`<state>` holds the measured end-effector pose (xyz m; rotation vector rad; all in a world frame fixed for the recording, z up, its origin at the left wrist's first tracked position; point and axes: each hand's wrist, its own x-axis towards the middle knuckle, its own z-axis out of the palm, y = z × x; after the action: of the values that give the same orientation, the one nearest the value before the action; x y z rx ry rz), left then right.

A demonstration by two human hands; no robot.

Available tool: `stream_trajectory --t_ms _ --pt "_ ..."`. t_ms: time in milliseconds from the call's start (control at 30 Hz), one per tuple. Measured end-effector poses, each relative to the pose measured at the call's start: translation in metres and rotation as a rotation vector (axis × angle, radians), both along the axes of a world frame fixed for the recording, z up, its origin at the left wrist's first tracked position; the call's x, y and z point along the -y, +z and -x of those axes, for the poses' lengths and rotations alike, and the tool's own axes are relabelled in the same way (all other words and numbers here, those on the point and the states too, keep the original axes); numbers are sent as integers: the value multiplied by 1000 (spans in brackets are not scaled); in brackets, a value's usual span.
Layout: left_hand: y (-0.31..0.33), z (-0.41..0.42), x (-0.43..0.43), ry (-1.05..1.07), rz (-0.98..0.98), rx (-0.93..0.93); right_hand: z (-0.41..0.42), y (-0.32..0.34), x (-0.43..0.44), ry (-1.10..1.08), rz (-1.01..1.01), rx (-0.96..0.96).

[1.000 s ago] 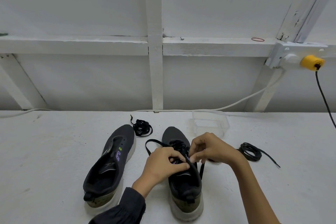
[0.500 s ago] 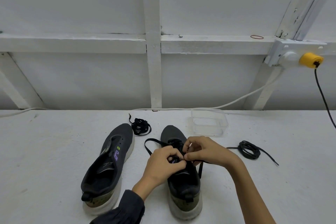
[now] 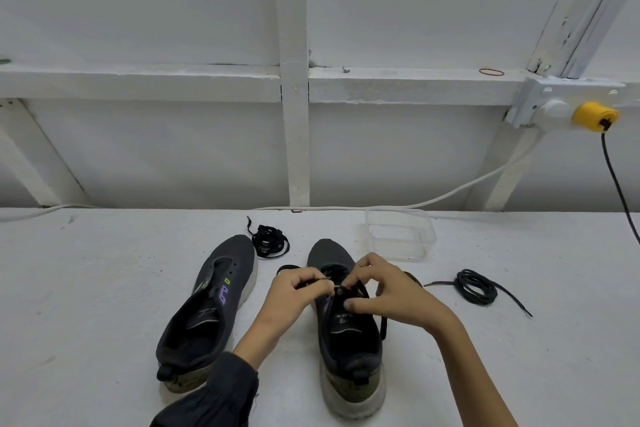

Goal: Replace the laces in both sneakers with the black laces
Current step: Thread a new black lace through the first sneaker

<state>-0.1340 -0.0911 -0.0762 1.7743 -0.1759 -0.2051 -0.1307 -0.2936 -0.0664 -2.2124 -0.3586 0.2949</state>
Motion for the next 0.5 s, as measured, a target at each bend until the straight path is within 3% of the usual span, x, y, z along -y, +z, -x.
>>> stream_trajectory --t_ms 267,500 --pt "-6 6 -12 5 30 -63 1 -9 -16 -54 -136 103" --pt "-23 10 -23 -9 -13 -15 3 -6 -17 16 8 114"
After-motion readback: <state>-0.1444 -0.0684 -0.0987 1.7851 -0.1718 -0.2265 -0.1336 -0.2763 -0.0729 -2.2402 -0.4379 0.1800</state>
